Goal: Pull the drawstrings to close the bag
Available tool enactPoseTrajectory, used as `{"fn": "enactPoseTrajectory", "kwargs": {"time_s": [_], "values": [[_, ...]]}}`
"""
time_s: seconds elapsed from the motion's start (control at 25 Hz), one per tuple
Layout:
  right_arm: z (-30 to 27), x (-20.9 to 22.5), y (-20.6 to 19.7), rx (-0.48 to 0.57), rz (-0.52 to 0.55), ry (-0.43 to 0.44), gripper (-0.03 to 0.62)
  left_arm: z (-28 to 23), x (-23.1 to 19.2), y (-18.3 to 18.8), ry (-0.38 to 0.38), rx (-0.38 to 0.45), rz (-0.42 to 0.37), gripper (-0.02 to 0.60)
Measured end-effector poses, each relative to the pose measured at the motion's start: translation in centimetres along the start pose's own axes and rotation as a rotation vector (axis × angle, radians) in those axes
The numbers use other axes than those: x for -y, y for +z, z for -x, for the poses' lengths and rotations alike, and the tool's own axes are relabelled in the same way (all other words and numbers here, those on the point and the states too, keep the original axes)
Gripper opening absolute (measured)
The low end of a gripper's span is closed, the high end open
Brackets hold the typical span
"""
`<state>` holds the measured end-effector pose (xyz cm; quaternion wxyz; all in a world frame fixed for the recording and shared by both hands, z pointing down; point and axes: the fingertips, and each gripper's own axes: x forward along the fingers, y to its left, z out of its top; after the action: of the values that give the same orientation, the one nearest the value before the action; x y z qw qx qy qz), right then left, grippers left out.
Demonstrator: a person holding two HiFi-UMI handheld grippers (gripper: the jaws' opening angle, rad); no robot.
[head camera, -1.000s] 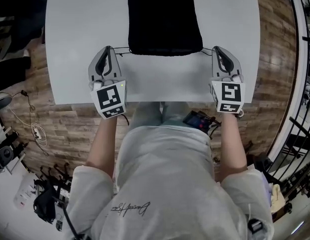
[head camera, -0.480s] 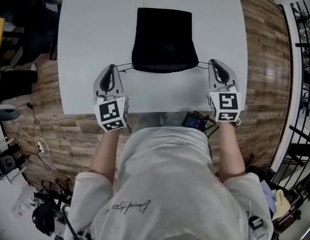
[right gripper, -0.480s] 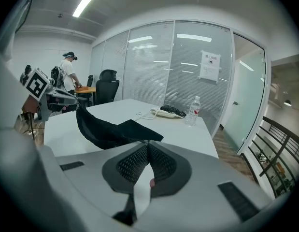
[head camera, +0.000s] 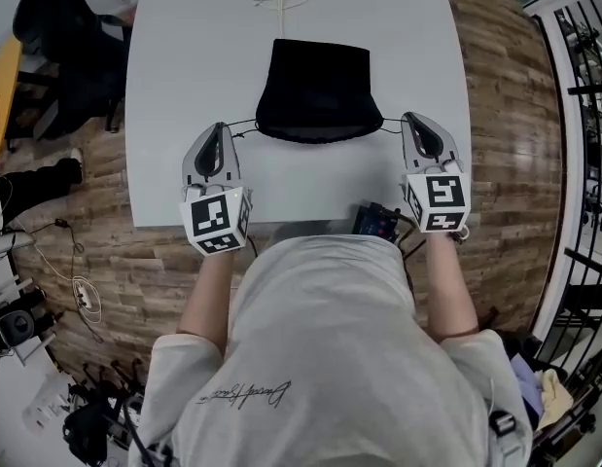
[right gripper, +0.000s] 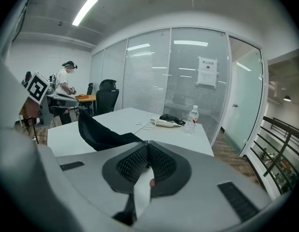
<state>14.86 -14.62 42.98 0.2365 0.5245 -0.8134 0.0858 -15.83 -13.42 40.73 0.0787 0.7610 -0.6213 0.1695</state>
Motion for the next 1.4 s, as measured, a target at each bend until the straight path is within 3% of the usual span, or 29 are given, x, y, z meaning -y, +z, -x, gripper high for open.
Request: {"fn": "enactPoseTrajectory", "kwargs": {"time_s": [0.4, 0.92, 1.4], "values": [[1.2, 0.5, 2.5, 0.043, 0.003, -0.016, 0.026, 0.6, -0.3, 2.6, 0.009, 0.055, 0.014, 0.011], [1.8, 1.9, 1.9, 0.031, -0.009, -0.067, 0.026, 1.4, -1.9, 2.8, 0.065, 0.067, 0.013, 0.011], [2.2, 4.2, 1.0, 0.025, -0.150, -0.135, 0.025, 2.2, -4.4, 2.8, 0.125, 0.073, 0.028, 0.011]]}}
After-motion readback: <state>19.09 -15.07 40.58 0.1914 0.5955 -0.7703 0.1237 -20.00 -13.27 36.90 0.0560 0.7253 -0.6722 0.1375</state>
